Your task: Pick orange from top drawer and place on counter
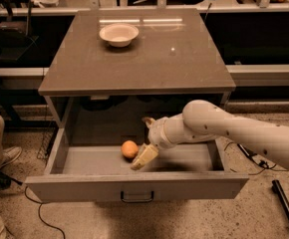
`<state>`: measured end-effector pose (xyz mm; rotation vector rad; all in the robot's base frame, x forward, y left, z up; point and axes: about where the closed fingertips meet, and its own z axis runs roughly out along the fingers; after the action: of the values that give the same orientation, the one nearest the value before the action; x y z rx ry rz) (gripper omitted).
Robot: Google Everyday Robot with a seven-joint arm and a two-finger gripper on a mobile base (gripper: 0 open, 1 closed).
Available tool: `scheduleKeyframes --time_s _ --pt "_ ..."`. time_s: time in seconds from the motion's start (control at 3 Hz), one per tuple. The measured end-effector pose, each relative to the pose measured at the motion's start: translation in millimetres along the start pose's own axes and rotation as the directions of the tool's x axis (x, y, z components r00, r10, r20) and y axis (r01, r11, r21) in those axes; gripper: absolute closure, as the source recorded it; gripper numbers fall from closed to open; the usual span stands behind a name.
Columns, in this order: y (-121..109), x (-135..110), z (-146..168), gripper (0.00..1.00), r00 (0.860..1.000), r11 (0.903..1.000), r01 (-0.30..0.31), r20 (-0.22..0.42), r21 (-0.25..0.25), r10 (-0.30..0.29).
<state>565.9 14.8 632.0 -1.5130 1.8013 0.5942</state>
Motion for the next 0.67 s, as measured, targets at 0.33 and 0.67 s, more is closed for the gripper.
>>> scheduleKeyframes --time_s 0.33,0.67 --pt "1 -3 16 0.00 1.000 0.9999 0.009 0.001 -0.011 -0.009" --pt "3 -4 26 0.00 1.000 0.9997 0.015 -0.006 -0.021 -0.015"
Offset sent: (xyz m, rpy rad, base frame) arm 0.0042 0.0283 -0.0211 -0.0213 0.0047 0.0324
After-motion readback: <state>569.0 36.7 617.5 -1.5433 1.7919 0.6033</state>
